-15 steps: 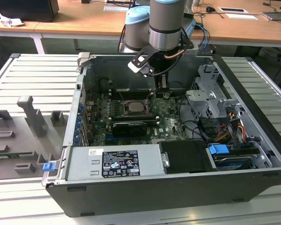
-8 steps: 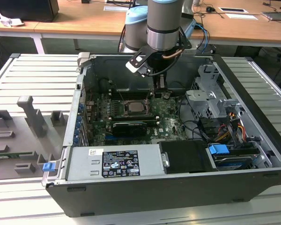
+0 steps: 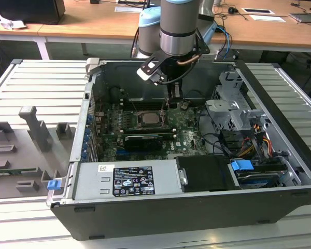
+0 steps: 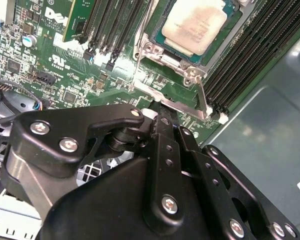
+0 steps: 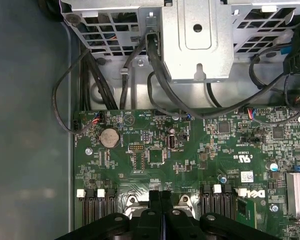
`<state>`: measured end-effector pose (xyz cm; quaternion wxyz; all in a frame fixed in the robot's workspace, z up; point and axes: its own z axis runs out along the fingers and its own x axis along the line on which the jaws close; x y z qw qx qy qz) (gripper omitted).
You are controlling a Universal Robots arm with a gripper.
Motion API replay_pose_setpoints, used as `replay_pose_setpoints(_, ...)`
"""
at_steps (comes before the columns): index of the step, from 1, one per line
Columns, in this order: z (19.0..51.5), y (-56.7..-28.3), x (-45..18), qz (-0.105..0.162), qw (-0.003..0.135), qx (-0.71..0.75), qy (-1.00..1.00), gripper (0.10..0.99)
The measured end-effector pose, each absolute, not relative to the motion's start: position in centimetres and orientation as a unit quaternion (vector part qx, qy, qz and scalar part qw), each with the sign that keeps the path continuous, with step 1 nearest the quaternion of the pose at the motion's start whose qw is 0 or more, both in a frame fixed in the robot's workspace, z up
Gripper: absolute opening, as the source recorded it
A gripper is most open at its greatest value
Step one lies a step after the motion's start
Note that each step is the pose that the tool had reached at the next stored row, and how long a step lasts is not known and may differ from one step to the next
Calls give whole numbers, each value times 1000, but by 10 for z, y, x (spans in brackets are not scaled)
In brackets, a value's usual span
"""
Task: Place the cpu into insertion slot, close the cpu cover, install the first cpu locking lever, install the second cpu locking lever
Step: 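Close the cpu cover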
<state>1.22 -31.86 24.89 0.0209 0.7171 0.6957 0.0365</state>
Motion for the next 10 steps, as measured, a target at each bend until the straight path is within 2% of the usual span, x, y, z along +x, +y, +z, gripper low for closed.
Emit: replay_pose_setpoints(10,249,-319,4,37,21,717,696,106)
